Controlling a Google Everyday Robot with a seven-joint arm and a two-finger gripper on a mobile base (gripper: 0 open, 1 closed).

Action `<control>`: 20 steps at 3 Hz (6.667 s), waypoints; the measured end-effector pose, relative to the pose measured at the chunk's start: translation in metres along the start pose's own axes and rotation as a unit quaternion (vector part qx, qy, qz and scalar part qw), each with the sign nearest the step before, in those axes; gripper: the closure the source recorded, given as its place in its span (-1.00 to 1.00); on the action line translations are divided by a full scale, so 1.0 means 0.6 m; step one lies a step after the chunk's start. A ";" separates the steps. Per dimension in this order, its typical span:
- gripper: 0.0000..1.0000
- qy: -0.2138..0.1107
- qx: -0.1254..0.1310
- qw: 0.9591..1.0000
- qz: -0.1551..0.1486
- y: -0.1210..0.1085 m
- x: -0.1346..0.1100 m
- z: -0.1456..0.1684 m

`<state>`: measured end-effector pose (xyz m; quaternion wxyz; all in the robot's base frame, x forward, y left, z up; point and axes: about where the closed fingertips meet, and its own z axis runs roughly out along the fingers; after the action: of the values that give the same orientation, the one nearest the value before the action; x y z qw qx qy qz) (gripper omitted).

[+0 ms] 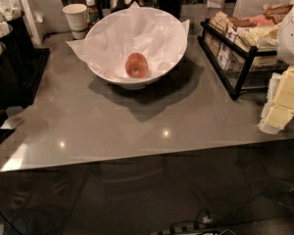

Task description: Pick apple from white bowl

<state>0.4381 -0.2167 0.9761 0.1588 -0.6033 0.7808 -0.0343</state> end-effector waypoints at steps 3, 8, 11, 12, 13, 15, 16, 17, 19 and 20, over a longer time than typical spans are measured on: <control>-1.00 -0.119 0.001 0.992 -0.052 -0.095 -0.124 0.001; -1.00 -0.248 -0.023 0.965 -0.084 -0.223 -0.287 0.087; -1.00 -0.277 -0.072 0.953 -0.096 -0.277 -0.350 0.173; -1.00 -0.293 -0.064 0.950 -0.086 -0.284 -0.352 0.184; -1.00 -0.307 -0.094 0.944 -0.082 -0.290 -0.382 0.241; -0.66 -0.314 -0.141 0.936 -0.079 -0.289 -0.419 0.317; -0.66 -0.315 -0.143 0.935 -0.078 -0.289 -0.420 0.320; -0.68 -0.316 -0.158 0.933 -0.070 -0.284 -0.423 0.338; -0.68 -0.321 -0.175 0.929 -0.048 -0.283 -0.418 0.361; -0.66 -0.325 -0.181 0.928 -0.037 -0.285 -0.411 0.372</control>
Offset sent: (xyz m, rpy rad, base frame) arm 0.0741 0.0482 0.0358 0.2188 -0.1098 0.1566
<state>0.7168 0.0030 0.8576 0.2903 -0.6284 0.6565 0.2998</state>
